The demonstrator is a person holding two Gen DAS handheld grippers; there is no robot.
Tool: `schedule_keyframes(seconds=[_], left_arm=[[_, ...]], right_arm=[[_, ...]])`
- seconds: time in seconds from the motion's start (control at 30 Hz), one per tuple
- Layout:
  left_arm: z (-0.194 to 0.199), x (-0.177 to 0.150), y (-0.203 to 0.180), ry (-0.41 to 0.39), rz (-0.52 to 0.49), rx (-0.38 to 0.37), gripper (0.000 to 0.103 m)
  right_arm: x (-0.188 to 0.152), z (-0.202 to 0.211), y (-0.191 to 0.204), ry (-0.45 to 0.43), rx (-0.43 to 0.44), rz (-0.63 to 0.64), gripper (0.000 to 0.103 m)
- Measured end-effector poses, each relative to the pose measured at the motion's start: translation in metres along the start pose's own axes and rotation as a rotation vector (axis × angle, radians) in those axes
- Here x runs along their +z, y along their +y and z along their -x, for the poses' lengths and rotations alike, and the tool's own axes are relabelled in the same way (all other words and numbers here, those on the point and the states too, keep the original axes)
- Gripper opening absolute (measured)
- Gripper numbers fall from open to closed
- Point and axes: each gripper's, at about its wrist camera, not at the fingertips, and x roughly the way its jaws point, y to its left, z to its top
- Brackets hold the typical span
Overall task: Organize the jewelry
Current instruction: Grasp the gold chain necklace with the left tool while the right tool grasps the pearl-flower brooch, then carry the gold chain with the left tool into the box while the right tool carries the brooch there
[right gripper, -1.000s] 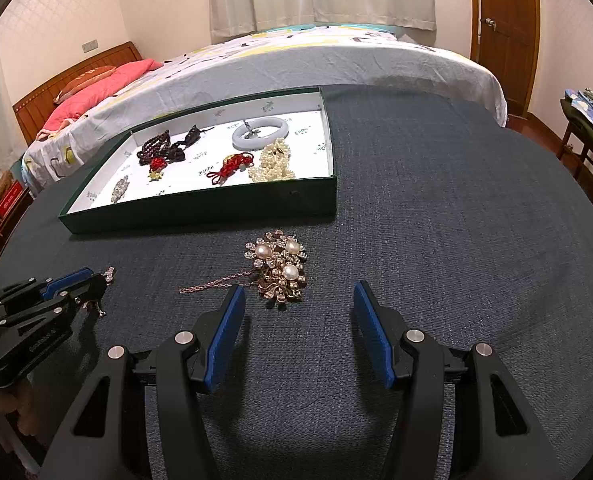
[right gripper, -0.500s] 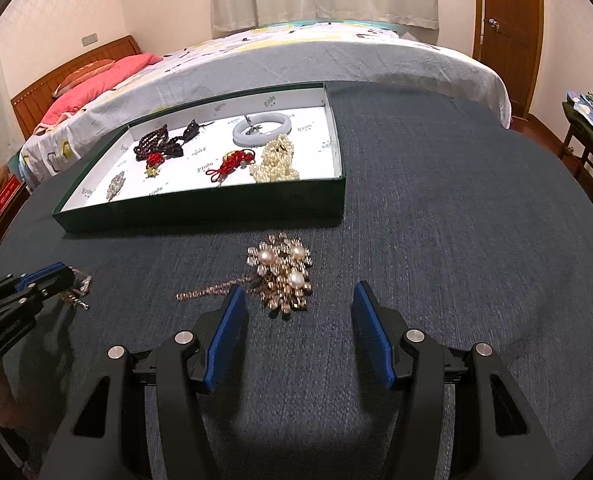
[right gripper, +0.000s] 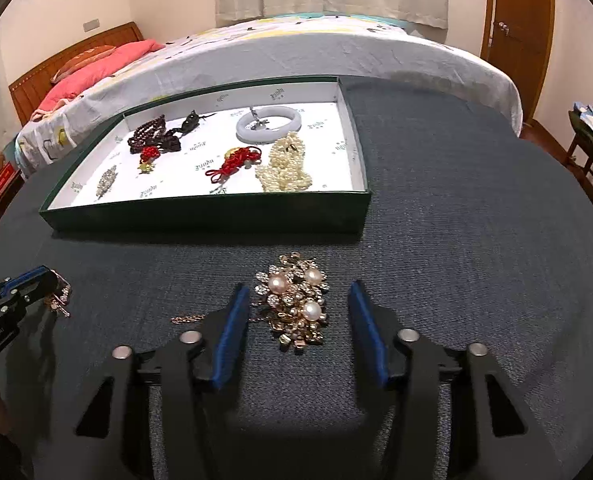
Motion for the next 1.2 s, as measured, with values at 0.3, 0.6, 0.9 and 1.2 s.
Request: schedule_keyframes(seconds=[0.3, 0.6, 0.9, 1.2], left_arm=[[0.001, -0.001, -0.001, -0.003, 0.001, -0.011, 0.013], [0.015, 0.002, -0.001, -0.031, 0.003, -0.02, 0.013], [0.043, 0.01, 0.0, -0.089, 0.008, -0.032, 0.013], [0.063, 0.015, 0.001, -0.13, 0.009, -0.039, 0.013]], right_arm=[[-0.005, 0.005, -0.001, -0.004, 0.039, -0.036, 0.027], [-0.001, 0.022, 0.007, -0.044, 0.058, -0.023, 0.027], [0.01, 0.047, 0.018, -0.105, 0.076, -0.002, 0.022], [0.015, 0.069, 0.028, -0.153, 0.089, 0.012, 0.022]])
